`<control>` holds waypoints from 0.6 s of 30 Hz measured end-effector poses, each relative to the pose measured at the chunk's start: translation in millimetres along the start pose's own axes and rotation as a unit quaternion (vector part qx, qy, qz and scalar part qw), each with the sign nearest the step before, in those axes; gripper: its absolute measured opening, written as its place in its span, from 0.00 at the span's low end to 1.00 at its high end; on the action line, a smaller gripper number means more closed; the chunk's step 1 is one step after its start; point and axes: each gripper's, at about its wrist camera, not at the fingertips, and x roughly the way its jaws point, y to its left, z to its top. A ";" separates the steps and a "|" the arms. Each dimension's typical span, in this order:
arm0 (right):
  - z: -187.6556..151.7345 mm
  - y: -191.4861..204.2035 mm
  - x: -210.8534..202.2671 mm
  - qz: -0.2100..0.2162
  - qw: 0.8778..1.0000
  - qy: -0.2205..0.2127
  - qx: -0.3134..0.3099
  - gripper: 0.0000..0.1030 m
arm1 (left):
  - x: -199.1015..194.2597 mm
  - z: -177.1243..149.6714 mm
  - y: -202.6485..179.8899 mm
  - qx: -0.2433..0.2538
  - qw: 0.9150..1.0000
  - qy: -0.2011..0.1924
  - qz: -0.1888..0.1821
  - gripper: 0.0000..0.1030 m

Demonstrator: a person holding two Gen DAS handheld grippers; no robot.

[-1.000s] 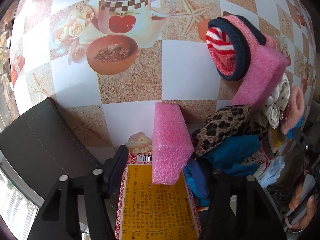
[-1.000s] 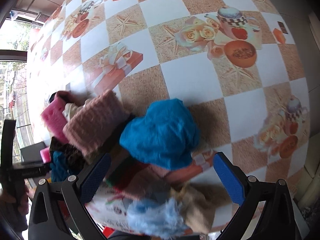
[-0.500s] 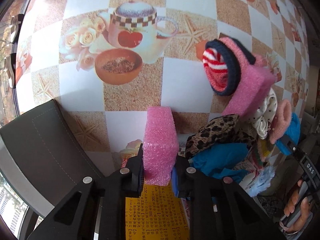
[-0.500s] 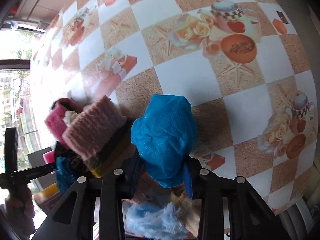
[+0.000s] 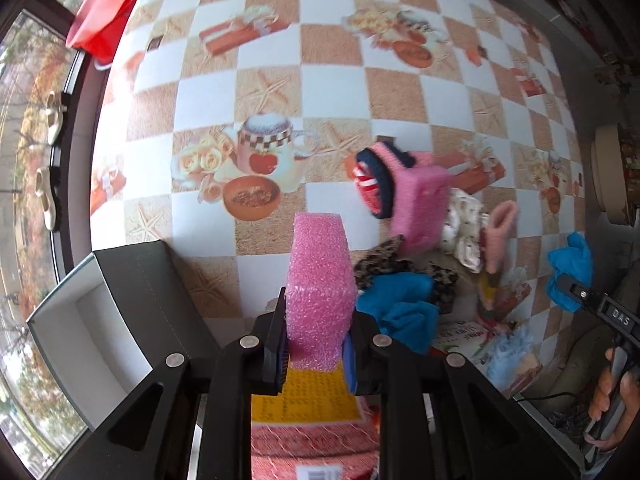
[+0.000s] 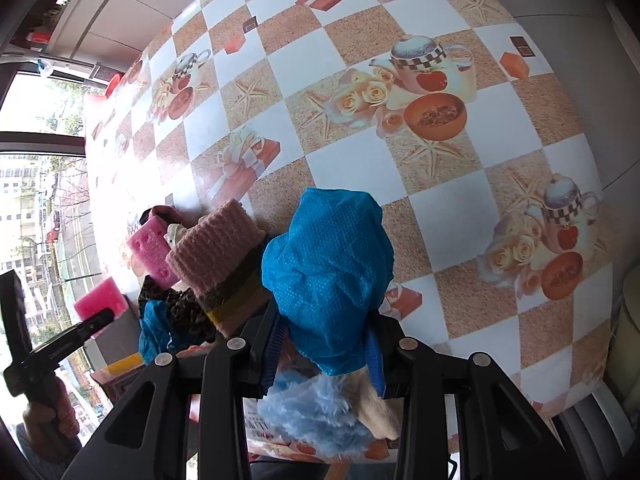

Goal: Organize soft objects
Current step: 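Grasp the pink sponge with the left tool while the right tool grasps the blue cloth, then carry the pink sponge and blue cloth with both tools over the white box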

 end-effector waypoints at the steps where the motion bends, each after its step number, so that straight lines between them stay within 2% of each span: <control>1: -3.1 -1.1 -3.1 0.000 1.000 -0.001 -0.002 0.36 | -2.2 1.2 0.5 0.006 1.000 -0.007 -0.002 0.22; 5: -8.1 0.3 -7.5 0.000 1.000 -0.006 -0.005 0.36 | -40.8 -26.9 -41.3 0.027 0.999 -0.023 -0.012 0.22; 18: -41.5 -11.4 -30.8 0.006 0.999 -0.006 -0.032 0.36 | -71.8 -77.4 -126.3 0.114 0.992 -0.049 -0.031 0.22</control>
